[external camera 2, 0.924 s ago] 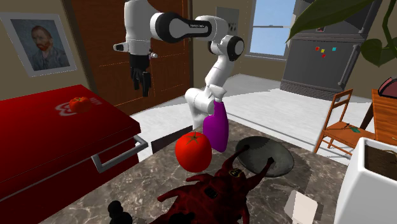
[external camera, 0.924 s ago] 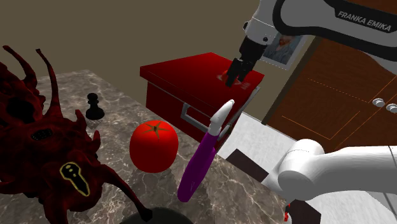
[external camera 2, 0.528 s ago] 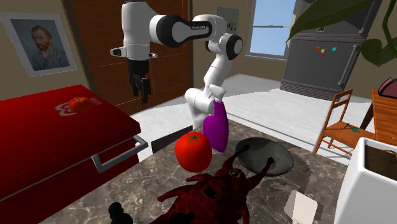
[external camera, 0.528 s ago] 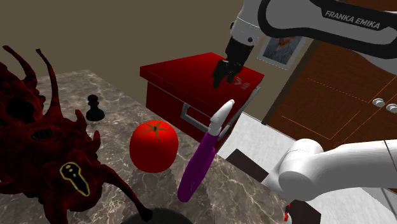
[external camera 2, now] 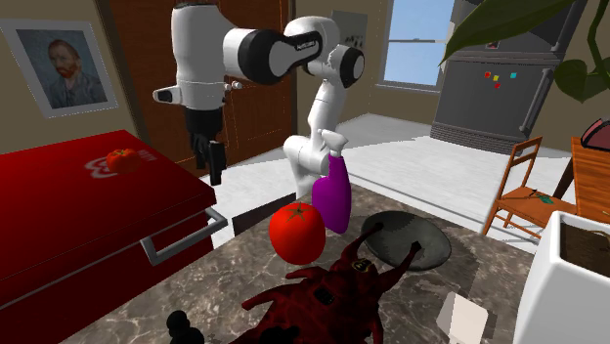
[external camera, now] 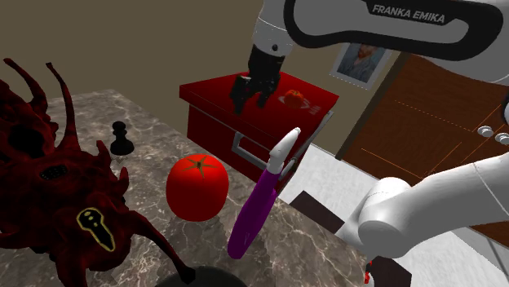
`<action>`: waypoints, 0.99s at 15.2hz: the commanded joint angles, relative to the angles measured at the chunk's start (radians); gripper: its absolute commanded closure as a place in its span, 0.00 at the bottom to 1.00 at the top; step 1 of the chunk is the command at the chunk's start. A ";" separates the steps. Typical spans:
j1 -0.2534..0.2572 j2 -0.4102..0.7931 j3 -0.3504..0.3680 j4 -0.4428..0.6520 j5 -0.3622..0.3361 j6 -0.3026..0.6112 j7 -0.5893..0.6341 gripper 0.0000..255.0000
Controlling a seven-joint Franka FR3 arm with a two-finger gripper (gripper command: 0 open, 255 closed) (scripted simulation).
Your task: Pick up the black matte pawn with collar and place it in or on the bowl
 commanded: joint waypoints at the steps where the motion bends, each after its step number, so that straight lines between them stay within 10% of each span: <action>1: 0.005 0.056 0.035 0.040 0.001 0.015 0.045 0.00; 15: 0.075 0.560 0.243 0.486 -0.164 0.029 0.386 0.00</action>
